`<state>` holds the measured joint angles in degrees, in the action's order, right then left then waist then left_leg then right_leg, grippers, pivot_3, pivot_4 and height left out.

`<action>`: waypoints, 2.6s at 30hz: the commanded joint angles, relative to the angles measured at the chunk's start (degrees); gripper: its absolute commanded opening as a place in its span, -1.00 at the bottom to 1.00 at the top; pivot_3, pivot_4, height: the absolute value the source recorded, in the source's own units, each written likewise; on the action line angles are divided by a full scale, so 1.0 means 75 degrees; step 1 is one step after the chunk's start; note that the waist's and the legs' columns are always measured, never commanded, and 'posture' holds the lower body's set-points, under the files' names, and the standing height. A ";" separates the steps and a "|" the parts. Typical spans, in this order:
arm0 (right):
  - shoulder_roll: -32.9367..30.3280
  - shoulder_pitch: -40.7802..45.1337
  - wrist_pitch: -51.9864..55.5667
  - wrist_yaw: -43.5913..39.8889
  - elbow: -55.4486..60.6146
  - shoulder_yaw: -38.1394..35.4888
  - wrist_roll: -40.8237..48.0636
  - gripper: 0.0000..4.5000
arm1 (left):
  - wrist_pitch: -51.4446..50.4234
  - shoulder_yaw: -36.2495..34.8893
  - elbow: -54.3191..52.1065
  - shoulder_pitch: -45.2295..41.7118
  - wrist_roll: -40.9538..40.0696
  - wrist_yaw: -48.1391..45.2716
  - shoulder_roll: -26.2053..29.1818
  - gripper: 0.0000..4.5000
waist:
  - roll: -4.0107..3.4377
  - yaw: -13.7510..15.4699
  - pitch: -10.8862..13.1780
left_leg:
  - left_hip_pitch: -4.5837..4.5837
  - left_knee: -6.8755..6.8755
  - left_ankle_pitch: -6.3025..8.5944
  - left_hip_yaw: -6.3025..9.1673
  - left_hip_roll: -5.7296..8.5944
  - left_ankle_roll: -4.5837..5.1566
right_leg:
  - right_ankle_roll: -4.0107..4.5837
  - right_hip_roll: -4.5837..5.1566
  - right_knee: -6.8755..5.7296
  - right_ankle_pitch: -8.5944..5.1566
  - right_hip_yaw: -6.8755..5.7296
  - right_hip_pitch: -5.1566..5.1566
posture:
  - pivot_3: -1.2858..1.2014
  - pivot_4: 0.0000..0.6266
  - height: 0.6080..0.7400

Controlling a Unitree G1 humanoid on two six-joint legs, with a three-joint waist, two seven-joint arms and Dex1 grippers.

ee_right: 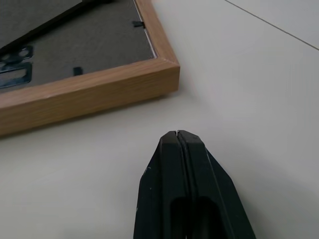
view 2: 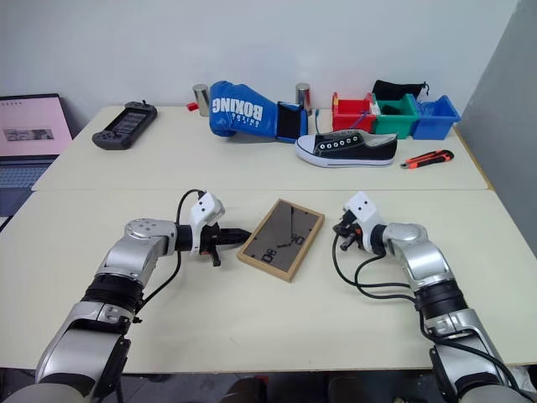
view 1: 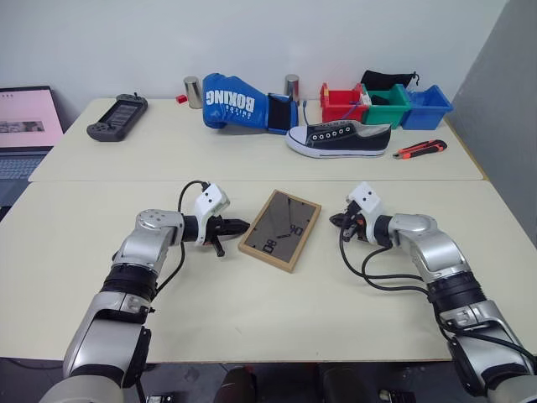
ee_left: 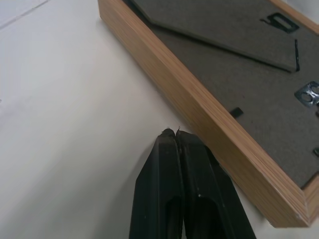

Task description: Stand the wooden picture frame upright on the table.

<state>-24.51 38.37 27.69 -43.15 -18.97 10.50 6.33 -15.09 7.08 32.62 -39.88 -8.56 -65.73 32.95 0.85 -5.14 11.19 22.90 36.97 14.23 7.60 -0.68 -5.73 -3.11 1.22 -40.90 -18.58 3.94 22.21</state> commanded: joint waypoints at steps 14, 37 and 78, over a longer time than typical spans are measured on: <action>0.0760 0.0811 -0.0738 0.0155 -0.0984 -0.0091 -0.0145 -1.00 | -0.1311 -0.0048 -0.2755 0.1129 -0.0415 -0.0188 0.0246 -0.97 | -0.0001 -0.0005 0.0000 | -0.0001 -0.0001 0.0000 0.0003 0.0001 0.0000 | 0.0001 0.0001 -0.0006 0.0000 -0.0001 0.0000 | 0.03 -0.52 1.00; -0.0441 -0.0102 -0.0010 -0.0826 0.0681 -0.0118 0.0114 -1.00 | -0.1101 -0.0259 -0.2098 0.0629 -0.0238 0.0591 0.0207 -0.97 | -0.0001 0.0020 0.0000 | 0.0000 -0.0001 0.0001 0.0002 0.0001 0.0002 | 0.0001 0.0001 -0.0002 0.0000 -0.0001 -0.0001 | 0.03 -0.52 1.00; -0.0322 -0.1076 0.1572 -0.1235 0.3219 0.0243 0.0849 -1.00 | -0.2436 0.0087 -0.4348 0.1613 -0.0828 0.0220 0.0191 -0.97 | 0.0000 0.0037 0.0000 | 0.0000 -0.0002 0.0001 0.0006 0.0000 0.0001 | 0.0000 0.0000 0.0003 0.0000 -0.0003 -0.0006 | 0.03 -0.52 1.00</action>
<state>-27.56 30.20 39.67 -50.80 1.35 11.39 10.30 -33.38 6.63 3.63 -27.63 -12.97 -63.15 34.75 0.85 -4.86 11.18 22.90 36.96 14.23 7.63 -0.68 -5.71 -3.11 1.22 -40.87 -18.59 3.93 22.16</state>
